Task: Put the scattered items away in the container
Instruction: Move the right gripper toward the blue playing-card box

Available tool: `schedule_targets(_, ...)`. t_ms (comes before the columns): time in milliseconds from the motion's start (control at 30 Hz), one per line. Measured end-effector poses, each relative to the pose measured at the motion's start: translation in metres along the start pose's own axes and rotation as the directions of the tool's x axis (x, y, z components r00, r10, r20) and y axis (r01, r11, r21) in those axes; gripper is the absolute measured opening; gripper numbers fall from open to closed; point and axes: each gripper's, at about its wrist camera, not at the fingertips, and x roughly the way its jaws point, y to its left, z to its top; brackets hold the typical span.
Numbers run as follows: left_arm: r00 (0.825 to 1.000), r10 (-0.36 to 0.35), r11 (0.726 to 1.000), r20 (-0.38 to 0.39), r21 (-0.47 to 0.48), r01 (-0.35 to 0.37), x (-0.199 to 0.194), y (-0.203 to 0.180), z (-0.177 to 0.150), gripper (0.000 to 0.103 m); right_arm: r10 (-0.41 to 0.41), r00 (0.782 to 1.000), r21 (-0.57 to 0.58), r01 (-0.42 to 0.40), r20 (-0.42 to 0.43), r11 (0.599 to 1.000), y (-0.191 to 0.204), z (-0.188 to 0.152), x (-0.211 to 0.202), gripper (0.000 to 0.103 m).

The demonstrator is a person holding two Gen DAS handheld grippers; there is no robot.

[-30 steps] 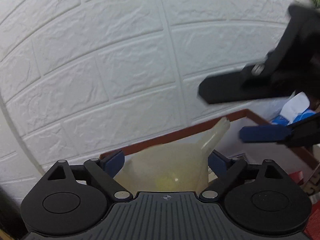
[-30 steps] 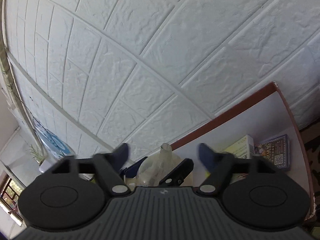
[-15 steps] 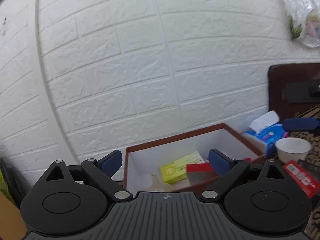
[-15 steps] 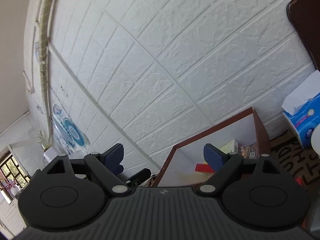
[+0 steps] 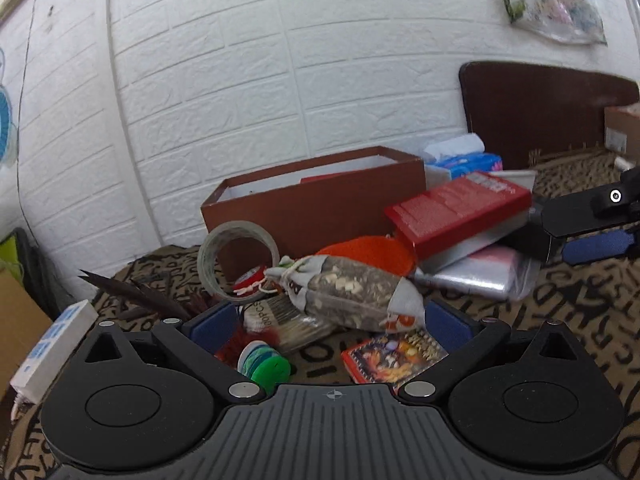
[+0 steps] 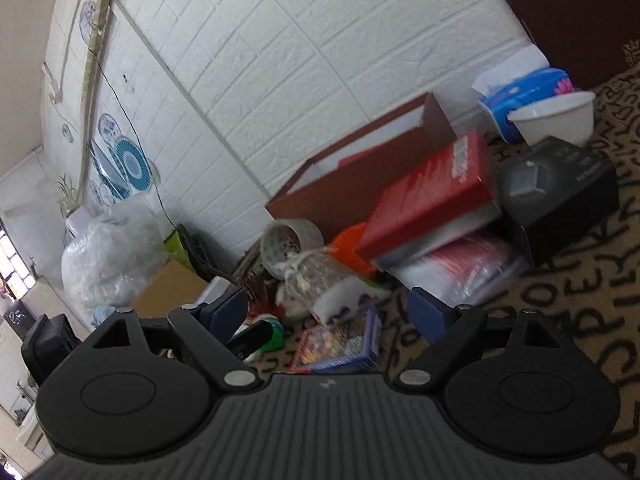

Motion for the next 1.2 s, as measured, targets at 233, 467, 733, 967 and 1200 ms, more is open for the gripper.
schedule_targets(233,1.000,-0.014,0.998,-0.003,0.067,0.014,0.014,-0.007,-0.016,0.103,-0.011,0.998,0.010,0.012,-0.066,1.000,-0.017,-0.011,0.016,0.090)
schedule_targets(467,0.987,-0.151,0.986,-0.054,-0.082,0.146,0.035,-0.003,-0.024,0.103,0.125,0.985,0.245,-0.094,-0.116,0.965,-0.040,-0.007,0.040,0.090)
schedule_targets(733,0.919,-0.343,0.932,-0.192,-0.195,0.307,0.063,0.003,-0.031,0.103,0.180,0.972,0.369,-0.113,-0.152,0.923,-0.055,-0.006,0.058,0.088)
schedule_targets(967,0.889,-0.401,0.916,-0.221,-0.123,0.382,0.071,0.000,-0.027,0.103,0.237,0.932,0.358,-0.129,-0.276,0.925,-0.051,0.003,0.087,0.088)
schedule_targets(1200,0.852,-0.470,0.882,-0.231,-0.087,0.463,0.079,0.012,-0.027,0.103,0.247,0.884,0.284,-0.138,-0.398,0.949,-0.039,0.009,0.107,0.095)
